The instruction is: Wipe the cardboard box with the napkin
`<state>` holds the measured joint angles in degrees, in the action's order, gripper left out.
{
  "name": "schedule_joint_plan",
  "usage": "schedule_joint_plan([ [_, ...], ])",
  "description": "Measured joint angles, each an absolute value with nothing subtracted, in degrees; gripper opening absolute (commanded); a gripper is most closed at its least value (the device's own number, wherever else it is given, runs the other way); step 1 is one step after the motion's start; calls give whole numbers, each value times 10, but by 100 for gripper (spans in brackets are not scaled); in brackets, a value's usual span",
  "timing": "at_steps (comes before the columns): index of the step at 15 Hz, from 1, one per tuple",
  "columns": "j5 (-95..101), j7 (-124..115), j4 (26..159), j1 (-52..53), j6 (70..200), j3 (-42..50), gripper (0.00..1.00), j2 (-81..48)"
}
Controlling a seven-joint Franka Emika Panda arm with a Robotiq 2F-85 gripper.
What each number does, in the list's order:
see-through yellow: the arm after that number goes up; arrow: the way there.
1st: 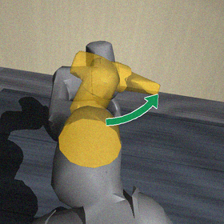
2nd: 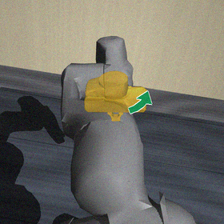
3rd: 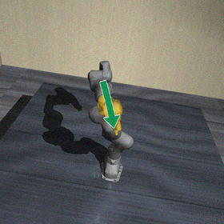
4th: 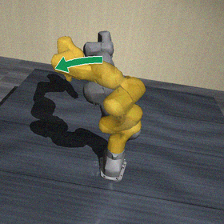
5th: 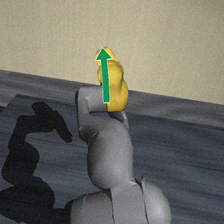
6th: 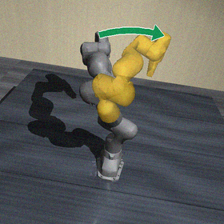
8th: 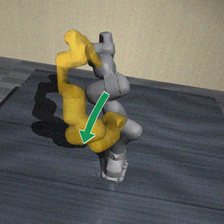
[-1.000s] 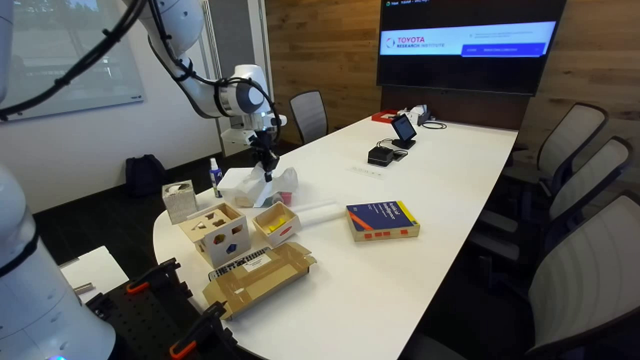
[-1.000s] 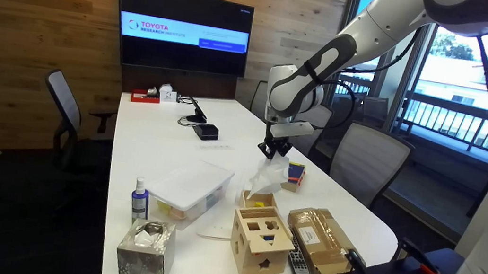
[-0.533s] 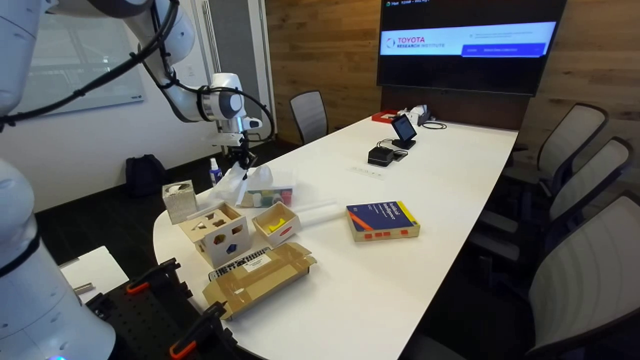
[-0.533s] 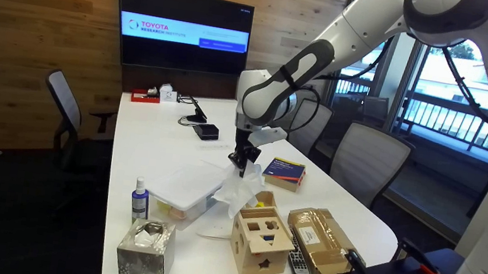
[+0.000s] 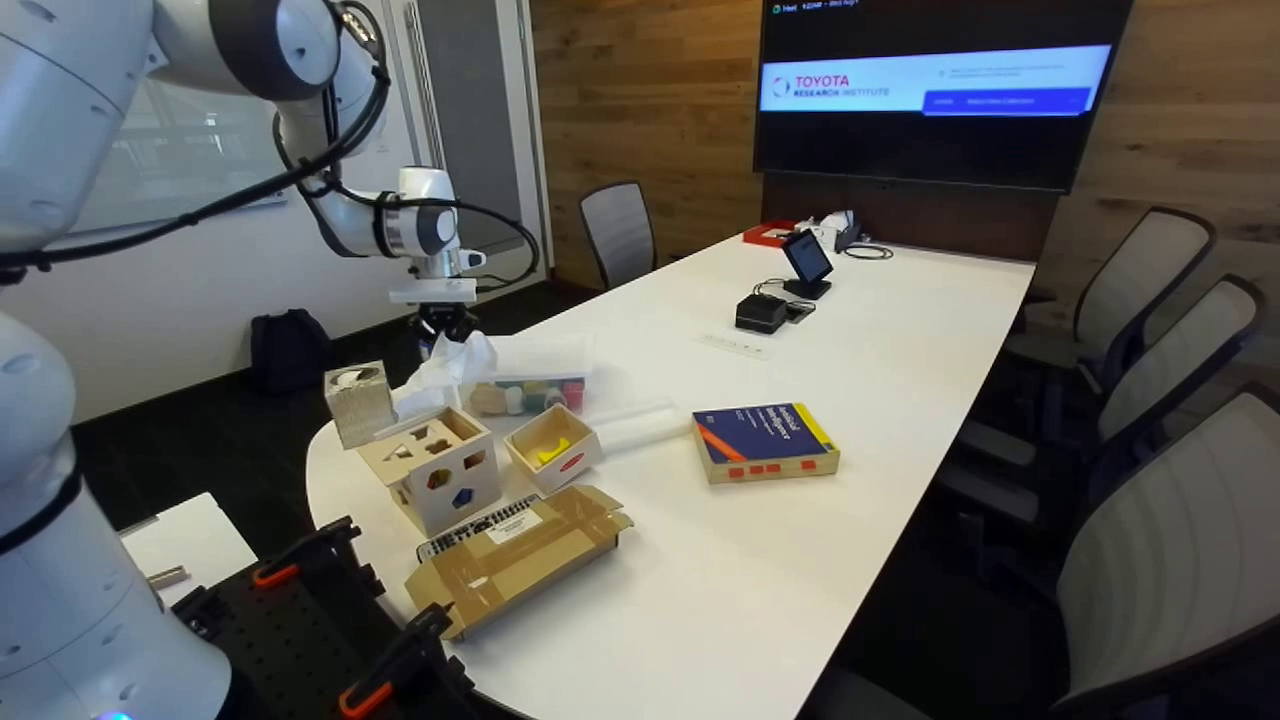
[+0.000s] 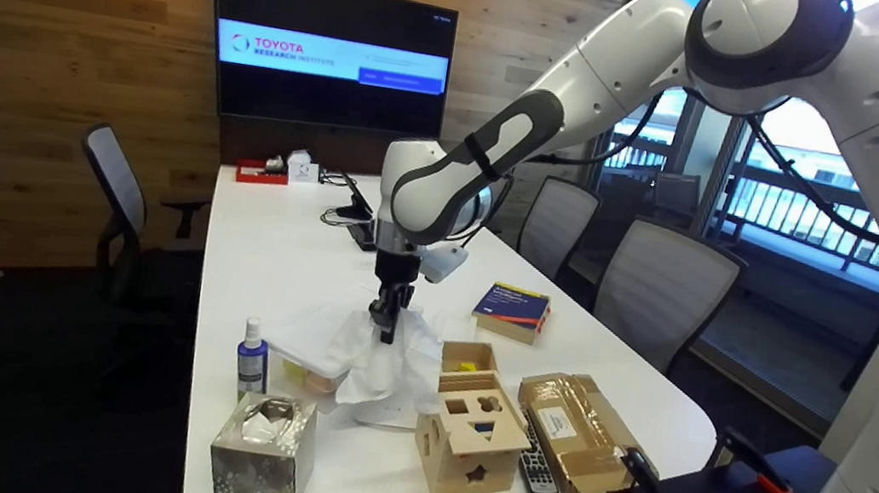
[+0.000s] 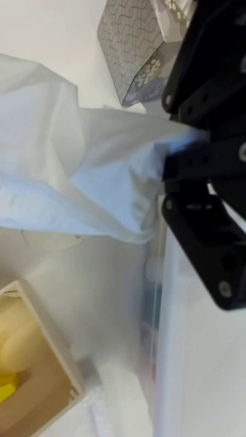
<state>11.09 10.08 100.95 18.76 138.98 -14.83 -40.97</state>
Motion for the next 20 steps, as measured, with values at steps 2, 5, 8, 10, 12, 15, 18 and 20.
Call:
schedule_joint_plan([
  [2,111,160,976,188,1389,-163,0,-440],
  [5,111,250,920,188,1381,-186,0,-487],
  [8,111,345,866,186,1361,-210,0,-533],
  [10,111,409,835,185,1340,-224,0,-556],
  [12,110,474,809,185,1314,-234,0,-575],
  [15,102,565,774,185,1271,-245,0,-598],
  [18,87,639,745,186,1233,-249,0,-616],
  [20,73,682,728,186,1208,-249,0,-628],
])
